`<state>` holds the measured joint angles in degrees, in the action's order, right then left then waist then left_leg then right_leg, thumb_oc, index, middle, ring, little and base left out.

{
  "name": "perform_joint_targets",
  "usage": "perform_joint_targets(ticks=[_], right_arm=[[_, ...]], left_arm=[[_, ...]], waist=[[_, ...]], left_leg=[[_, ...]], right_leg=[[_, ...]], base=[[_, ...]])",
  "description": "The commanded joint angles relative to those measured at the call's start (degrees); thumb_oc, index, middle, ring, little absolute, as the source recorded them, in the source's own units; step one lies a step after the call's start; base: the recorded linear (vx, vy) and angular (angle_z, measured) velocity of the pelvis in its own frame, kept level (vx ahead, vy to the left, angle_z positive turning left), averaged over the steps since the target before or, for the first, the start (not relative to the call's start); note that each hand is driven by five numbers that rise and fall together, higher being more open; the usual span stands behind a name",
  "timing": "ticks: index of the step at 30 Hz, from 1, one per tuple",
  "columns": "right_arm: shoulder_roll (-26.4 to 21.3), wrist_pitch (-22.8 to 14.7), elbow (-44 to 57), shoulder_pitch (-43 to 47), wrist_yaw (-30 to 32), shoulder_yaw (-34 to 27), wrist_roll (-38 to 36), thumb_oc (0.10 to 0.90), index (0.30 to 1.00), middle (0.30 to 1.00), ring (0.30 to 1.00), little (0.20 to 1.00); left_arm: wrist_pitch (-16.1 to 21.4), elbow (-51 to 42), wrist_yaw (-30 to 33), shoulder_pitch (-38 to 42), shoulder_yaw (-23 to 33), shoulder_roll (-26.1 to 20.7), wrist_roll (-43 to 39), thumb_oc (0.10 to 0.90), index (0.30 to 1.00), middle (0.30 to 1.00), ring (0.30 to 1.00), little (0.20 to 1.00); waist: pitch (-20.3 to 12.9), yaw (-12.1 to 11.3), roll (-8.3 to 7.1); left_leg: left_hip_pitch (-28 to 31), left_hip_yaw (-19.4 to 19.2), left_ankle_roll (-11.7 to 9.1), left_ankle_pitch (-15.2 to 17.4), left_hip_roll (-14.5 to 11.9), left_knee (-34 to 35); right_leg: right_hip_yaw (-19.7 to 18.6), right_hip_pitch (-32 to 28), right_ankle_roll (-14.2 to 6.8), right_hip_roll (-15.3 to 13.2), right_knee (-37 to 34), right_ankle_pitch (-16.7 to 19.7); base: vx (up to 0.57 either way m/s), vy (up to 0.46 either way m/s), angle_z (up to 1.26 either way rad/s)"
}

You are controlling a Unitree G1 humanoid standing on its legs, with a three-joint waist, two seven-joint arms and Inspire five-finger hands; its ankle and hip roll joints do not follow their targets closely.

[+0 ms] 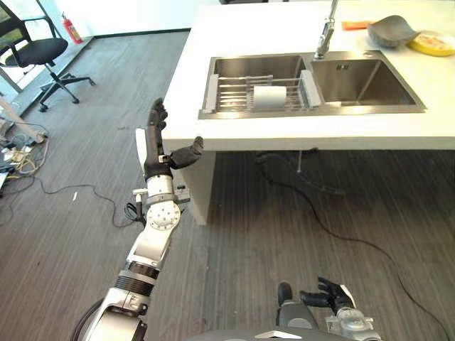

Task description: Place the dishes in the dishwasher.

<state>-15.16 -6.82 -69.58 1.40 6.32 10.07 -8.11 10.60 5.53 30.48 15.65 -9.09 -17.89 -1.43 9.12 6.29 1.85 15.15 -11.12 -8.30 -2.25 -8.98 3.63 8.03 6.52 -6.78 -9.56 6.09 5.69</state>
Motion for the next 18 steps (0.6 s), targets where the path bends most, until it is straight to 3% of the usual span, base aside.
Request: perform_joint_targets(ticks=[1, 4, 5, 6, 7, 8, 9, 11, 12, 14, 15, 16, 18], right_arm=[[0.8, 1.2, -3.6, -6.7, -0.6, 2.4, 2.7, 0.800, 0.900, 0.900, 0.900, 0.900], [-0.9, 0.7, -3.6, -5.4, -1.3, 4.1, 4.8, 0.800, 0.900, 0.900, 0.900, 0.900], [-1.9, 0.2, -2.7, -4.4, -1.2, 4.0, 3.8, 0.800, 0.900, 0.900, 0.900, 0.900], [-1.9, 0.2, -2.7, -4.3, -1.2, 4.0, 3.8, 0.800, 0.900, 0.900, 0.900, 0.900], [-2.4, -0.2, -2.1, -4.3, -1.2, 3.5, 2.4, 0.800, 0.900, 0.900, 0.900, 0.900], [-3.8, -0.7, -1.0, -4.0, -0.9, 3.1, 0.8, 0.800, 0.900, 0.900, 0.900, 0.900], [-3.8, -0.7, -1.0, -4.0, -0.9, 3.0, 0.8, 0.800, 0.900, 0.900, 0.900, 0.900], [-4.8, -0.5, -0.8, -2.8, -0.8, 2.7, 0.2, 0.800, 0.900, 0.900, 0.900, 0.900], [-5.0, -0.4, -1.4, -2.6, -0.8, 2.4, -0.1, 0.800, 0.900, 0.900, 0.900, 0.900], [-5.0, -0.4, -1.4, -2.7, -0.9, 2.4, -0.1, 0.800, 0.900, 0.900, 0.900, 0.900], [-5.1, -0.4, -2.4, -2.9, -1.1, 1.8, -0.8, 0.800, 0.900, 0.900, 0.900, 0.900], [-4.8, -0.4, -3.1, -3.9, -1.7, 2.0, -0.3, 0.800, 0.900, 0.900, 0.900, 0.900], [-4.5, -0.6, -3.2, -4.4, -1.8, 2.0, 0.0, 0.800, 0.900, 0.900, 0.900, 0.900]], left_arm=[[5.3, -8.2, 0.3, 4.9, 3.4, -4.6, 5.7, 0.800, 0.900, 0.900, 0.900, 0.900], [6.3, -11.0, -0.5, 3.8, 5.0, -4.9, 6.3, 0.800, 0.900, 0.900, 0.900, 0.900], [7.0, -13.4, -1.0, 3.1, 6.1, -4.2, 4.8, 0.800, 0.900, 0.900, 0.900, 0.900], [6.9, -13.6, -1.1, 3.1, 6.2, -4.2, 4.7, 0.800, 0.900, 0.900, 0.900, 0.900], [7.1, -14.7, -1.4, 2.9, 6.5, -4.2, 4.6, 0.800, 0.900, 0.900, 0.900, 0.900], [7.1, -17.4, -1.5, 2.8, 6.5, -4.2, 5.5, 0.800, 0.900, 0.900, 0.900, 0.900], [7.1, -17.5, -1.6, 2.9, 6.5, -4.3, 5.5, 0.800, 0.900, 0.900, 0.900, 0.900], [7.0, -19.5, -1.3, 3.0, 6.2, -3.5, 5.9, 0.800, 0.900, 0.900, 0.900, 0.900], [6.6, -20.0, -1.7, 2.3, 5.4, -3.4, 7.0, 0.800, 0.900, 0.900, 0.900, 0.900], [6.6, -20.0, -1.6, 2.3, 5.3, -3.4, 7.0, 0.800, 0.900, 0.900, 0.900, 0.900], [5.8, -20.0, -2.0, 2.6, 4.9, -4.0, 8.9, 0.800, 0.900, 0.900, 0.900, 0.900], [5.2, -20.5, -2.1, 2.9, 4.5, -4.6, 11.2, 0.800, 0.900, 0.900, 0.900, 0.900], [5.2, -20.6, -3.2, 2.3, 3.9, -5.3, 11.9, 0.800, 0.900, 0.900, 0.900, 0.900]], waist=[[-4.3, 0.5, -1.95], [-4.4, -0.6, -1.03], [-3.2, -0.9, -1.47], [-3.1, -0.7, -1.31], [-2.3, -1.0, -1.84], [0.3, -2.9, -3.58], [0.4, -2.7, -3.58], [1.6, -3.5, -5.08], [1.5, -4.4, -4.63], [1.4, -4.6, -4.67], [1.0, -5.1, -3.86], [-0.1, -4.8, -2.72], [-0.7, -5.0, -3.06]], left_leg=[[-2.3, -0.1, 1.2, 2.1, 4.3, 1.4], [-2.1, 1.3, -0.5, -1.6, 1.2, -2.3], [-4.7, 2.2, -1.5, -4.9, -0.4, -11.8], [-5.2, 2.6, -1.7, -4.4, -0.8, -12.9], [-7.7, 3.3, -1.8, -7.2, -1.5, -18.5], [-14.7, 7.4, -2.3, -10.1, 0.9, -33.1], [-15.4, 7.7, -2.2, -9.8, 1.0, -34.1], [-20.3, 6.8, -1.9, -7.8, 2.9, -39.5], [-23.1, 6.7, -0.7, -5.2, 6.6, -35.2], [-22.9, 6.4, -0.6, -5.0, 6.7, -35.1], [-24.6, 4.0, 1.4, -4.3, 9.2, -26.6], [-23.4, -0.5, 3.1, -3.9, 9.0, -14.9], [-20.5, -0.6, 3.6, -3.5, 9.3, -12.9]], right_leg=[[-4.0, -5.2, -7.0, -3.3, -11.0, 4.5], [-3.7, -7.5, -4.9, -0.3, -11.1, 1.7], [-3.5, -9.1, -2.8, 1.0, -11.1, 0.5], [-3.3, -9.2, -2.6, 1.2, -11.1, 0.5], [-3.3, -10.1, -1.3, 1.8, -11.1, -0.6], [-3.5, -11.8, 0.7, 1.3, -11.1, -1.3], [-3.3, -11.8, 0.6, 1.2, -11.1, -1.3], [-3.4, -12.6, 1.2, 0.5, -11.1, -2.0], [-4.5, -13.0, 1.3, 1.5, -11.1, -2.4], [-4.6, -13.0, 1.2, 1.3, -11.1, -2.5], [-5.1, -13.6, 1.4, 3.1, -11.1, -2.6], [-4.9, -14.1, 1.3, 5.3, -11.1, -3.4], [-5.0, -14.9, 1.0, 5.2, -11.1, -4.0]], base=[[0.15, -0.207, -0.03], [0.13, -0.303, -0.14], [0.07, -0.315, -0.16], [0.08, -0.330, -0.18], [0.08, -0.393, -0.17], [0.07, -0.373, -0.15], [0.04, -0.343, -0.16], [0.11, -0.187, -0.23], [0.17, -0.125, -0.02], [0.15, -0.038, 0.05], [0.34, -0.044, -0.26], [0.35, -0.039, -0.22], [0.15, 0.001, -0.10]])
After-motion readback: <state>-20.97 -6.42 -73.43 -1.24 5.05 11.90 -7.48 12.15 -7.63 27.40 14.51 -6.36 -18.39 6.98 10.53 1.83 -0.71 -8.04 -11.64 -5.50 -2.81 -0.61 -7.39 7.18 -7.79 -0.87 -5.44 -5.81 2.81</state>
